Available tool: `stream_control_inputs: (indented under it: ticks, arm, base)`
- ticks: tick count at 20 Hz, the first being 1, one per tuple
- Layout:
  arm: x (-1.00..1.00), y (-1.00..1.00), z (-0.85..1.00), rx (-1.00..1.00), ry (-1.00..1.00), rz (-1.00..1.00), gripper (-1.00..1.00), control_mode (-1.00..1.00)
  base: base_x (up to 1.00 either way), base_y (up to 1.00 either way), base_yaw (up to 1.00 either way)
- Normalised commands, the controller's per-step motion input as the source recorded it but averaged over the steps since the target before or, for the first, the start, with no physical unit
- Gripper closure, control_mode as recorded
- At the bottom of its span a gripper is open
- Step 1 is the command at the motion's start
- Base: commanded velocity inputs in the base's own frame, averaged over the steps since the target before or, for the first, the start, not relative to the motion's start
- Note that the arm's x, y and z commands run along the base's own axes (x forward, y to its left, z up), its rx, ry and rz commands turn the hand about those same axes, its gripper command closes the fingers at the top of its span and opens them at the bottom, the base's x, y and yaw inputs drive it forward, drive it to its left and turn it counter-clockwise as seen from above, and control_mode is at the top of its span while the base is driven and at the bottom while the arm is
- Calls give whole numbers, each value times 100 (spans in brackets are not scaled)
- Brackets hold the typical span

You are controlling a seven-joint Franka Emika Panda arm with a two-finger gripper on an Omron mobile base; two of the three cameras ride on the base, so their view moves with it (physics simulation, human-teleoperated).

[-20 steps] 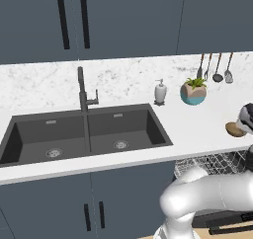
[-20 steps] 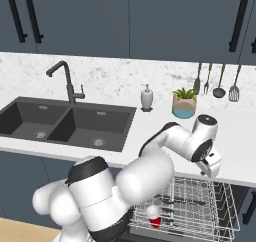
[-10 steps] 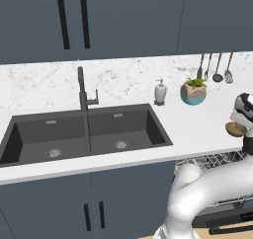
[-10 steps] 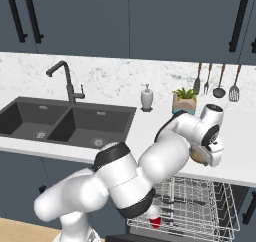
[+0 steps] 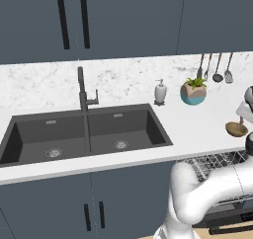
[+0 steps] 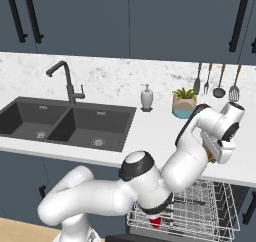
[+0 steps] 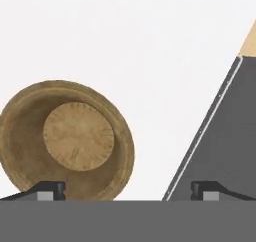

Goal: Pick up the cup and bowl from the counter, place them in the dishwasher, and close the dishwasher door.

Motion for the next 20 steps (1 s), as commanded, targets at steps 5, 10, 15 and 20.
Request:
stream_control_inputs:
  ticks: [5,10,15,20]
  arm:
    - [2,0,-10,0,11,-7,-100,-100]
    - [0,0,-40,0,10,-7,-100,-100]
    - [0,0,-54,0,8,-4,-100,-100]
    - [-11,24,-50,0,11,0,-100,-100]
  base:
    - [0,0,0]
    - [0,0,0]
    - [0,0,0]
    - [0,0,0]
